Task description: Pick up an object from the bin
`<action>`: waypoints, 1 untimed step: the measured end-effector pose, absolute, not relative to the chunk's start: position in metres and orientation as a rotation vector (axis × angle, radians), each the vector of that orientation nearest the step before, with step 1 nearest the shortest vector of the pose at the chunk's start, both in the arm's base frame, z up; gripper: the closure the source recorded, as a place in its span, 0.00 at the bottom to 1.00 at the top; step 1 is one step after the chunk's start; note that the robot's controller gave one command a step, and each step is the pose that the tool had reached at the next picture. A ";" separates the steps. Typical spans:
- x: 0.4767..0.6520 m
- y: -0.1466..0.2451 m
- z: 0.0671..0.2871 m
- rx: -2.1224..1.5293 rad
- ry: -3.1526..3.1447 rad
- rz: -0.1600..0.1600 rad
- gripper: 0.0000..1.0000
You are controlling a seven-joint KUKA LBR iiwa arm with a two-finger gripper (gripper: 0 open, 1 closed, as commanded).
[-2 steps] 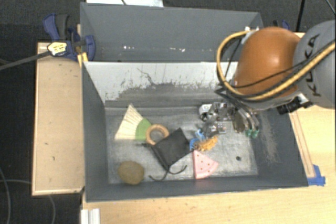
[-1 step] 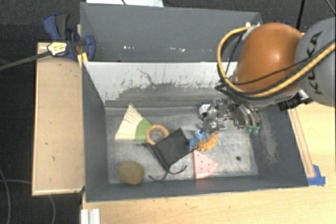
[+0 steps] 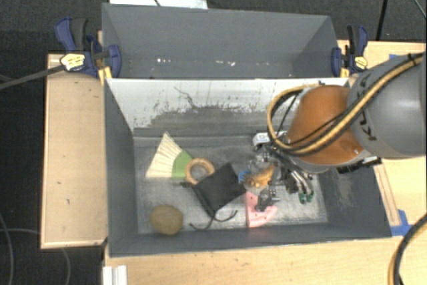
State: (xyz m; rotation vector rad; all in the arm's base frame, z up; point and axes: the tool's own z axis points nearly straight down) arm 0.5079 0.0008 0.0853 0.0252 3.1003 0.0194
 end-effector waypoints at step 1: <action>0.515 0.001 0.090 0.023 3.074 0.018 1.00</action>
Offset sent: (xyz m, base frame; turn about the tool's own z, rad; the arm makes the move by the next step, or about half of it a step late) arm 0.0000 0.0000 0.0000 0.0000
